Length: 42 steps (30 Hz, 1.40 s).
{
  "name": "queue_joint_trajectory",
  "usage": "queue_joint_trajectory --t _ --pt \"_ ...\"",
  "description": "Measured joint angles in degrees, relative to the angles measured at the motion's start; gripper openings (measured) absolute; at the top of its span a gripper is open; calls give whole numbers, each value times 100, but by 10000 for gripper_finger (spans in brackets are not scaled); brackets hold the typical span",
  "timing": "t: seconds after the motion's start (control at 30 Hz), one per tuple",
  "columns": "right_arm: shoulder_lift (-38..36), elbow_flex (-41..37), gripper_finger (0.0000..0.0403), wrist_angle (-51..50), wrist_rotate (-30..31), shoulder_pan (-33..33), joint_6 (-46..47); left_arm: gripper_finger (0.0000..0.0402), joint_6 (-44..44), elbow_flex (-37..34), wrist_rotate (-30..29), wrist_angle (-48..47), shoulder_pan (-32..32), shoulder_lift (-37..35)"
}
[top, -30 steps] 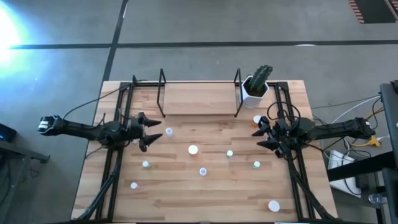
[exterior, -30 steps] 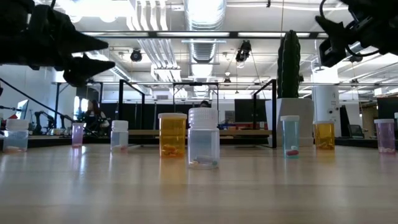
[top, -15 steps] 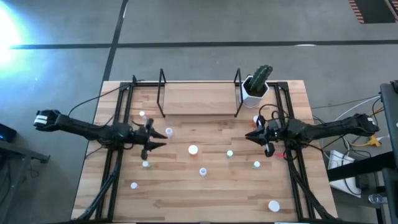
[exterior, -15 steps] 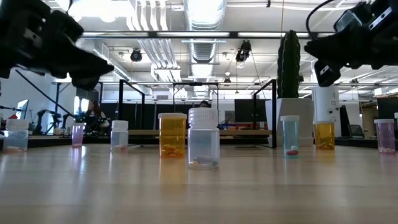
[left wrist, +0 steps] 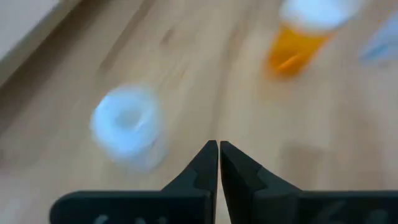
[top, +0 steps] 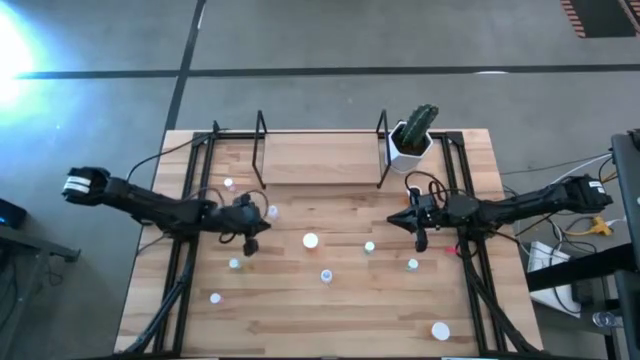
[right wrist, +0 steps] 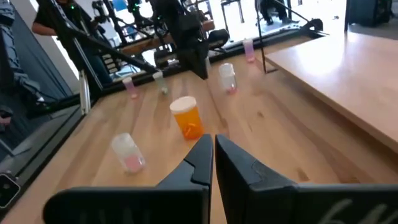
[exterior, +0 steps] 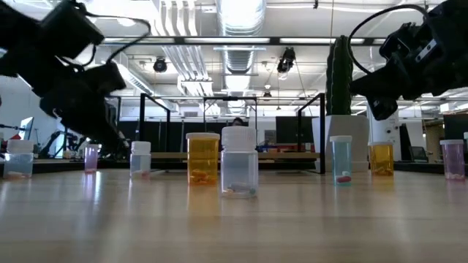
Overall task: Pick and place medicine bottles onto shelf by color
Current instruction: Put the top right transparent medicine bottle on the shelf
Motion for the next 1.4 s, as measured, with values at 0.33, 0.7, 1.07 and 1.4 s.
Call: queue_joint_trajectory --t 0.33,0.7,1.07,1.4 --pt "-2 -2 9 30 0 0 -11 13 -558 393 -417 -1046 56 573" --pt "-4 0 9 19 -2 0 -3 225 -158 385 -800 -516 109 286" --pt "-2 0 9 19 -4 0 57 219 -112 408 -1281 125 225 624" --pt "-4 0 9 -10 -4 0 50 126 -69 547 -1298 612 245 1363"
